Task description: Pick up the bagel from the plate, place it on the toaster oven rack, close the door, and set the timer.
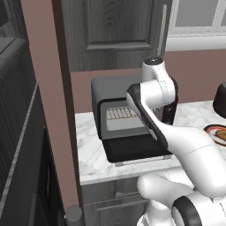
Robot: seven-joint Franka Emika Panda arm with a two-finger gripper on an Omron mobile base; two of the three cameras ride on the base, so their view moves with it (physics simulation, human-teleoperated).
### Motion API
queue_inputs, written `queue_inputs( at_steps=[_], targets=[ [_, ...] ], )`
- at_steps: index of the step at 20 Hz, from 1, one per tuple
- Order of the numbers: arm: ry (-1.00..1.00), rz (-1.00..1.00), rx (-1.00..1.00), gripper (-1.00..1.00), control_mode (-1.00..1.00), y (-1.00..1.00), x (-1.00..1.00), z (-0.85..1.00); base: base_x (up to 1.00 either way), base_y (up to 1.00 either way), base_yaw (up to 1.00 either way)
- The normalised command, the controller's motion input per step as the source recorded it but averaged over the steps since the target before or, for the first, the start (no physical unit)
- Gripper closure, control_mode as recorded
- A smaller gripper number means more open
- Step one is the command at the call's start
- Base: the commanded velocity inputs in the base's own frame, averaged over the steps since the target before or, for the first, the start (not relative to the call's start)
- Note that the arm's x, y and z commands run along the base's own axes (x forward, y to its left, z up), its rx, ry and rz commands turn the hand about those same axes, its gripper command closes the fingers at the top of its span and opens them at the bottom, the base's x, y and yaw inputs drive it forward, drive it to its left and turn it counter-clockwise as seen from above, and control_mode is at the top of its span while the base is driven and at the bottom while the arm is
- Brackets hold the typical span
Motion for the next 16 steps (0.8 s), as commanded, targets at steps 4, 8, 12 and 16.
queue_inputs(
  at_steps=[4,8,12,16],
  targets=[
    [-0.01,0.0,-0.16,-1.0,-1.0,0.03,0.0,-0.26,0.0,0.0,0.0],
    [-0.03,0.0,-0.17,-1.0,-1.0,0.0,0.02,-0.33,0.0,0.0,0.0],
    [-0.07,0.0,-0.15,-1.0,-1.0,0.0,0.15,-0.37,0.0,0.0,0.0],
    [-0.09,0.0,-0.14,-1.0,-1.0,0.0,0.17,-0.39,0.0,0.0,0.0]
  ],
)
